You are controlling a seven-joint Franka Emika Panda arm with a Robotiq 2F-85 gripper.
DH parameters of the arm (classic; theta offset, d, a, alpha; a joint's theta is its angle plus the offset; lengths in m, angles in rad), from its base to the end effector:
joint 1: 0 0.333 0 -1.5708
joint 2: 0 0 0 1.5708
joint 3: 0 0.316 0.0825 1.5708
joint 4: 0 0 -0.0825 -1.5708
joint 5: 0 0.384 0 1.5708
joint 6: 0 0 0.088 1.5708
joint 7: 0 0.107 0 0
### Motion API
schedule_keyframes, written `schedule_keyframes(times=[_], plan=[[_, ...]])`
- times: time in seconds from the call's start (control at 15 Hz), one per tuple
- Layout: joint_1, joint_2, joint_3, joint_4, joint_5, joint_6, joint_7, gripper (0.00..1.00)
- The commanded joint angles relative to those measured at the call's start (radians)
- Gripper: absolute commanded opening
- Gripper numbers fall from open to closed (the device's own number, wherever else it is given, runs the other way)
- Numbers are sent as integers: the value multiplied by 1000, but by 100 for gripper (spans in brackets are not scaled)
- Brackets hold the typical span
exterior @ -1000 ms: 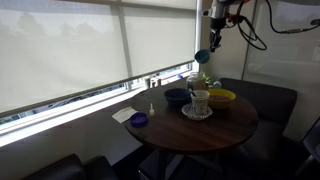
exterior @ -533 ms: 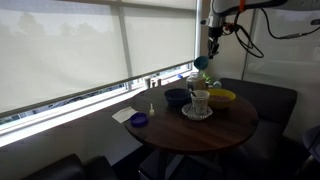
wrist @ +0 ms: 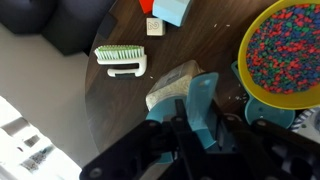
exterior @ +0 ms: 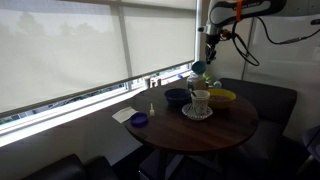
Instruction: Put the blue measuring cup on top of the transparent container
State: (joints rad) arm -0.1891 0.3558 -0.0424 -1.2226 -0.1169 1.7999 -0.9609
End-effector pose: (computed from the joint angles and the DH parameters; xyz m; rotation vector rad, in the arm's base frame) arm 0.6622 -0.1603 0.5959 2.7041 1.0606 0.1606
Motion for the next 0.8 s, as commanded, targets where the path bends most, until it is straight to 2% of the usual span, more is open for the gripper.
schedule_keyframes(times=[0.0,0.2,0.33,0.47,0.73], plan=[[9,-26,-8,-57,-47,35,-6,6],[9,-27,-6,-64,-44,29,2,6],[9,-27,-3,-63,-36,24,7,52],[11,-30,0,-65,-31,25,9,55],[19,-46,8,-56,-24,30,11,82]])
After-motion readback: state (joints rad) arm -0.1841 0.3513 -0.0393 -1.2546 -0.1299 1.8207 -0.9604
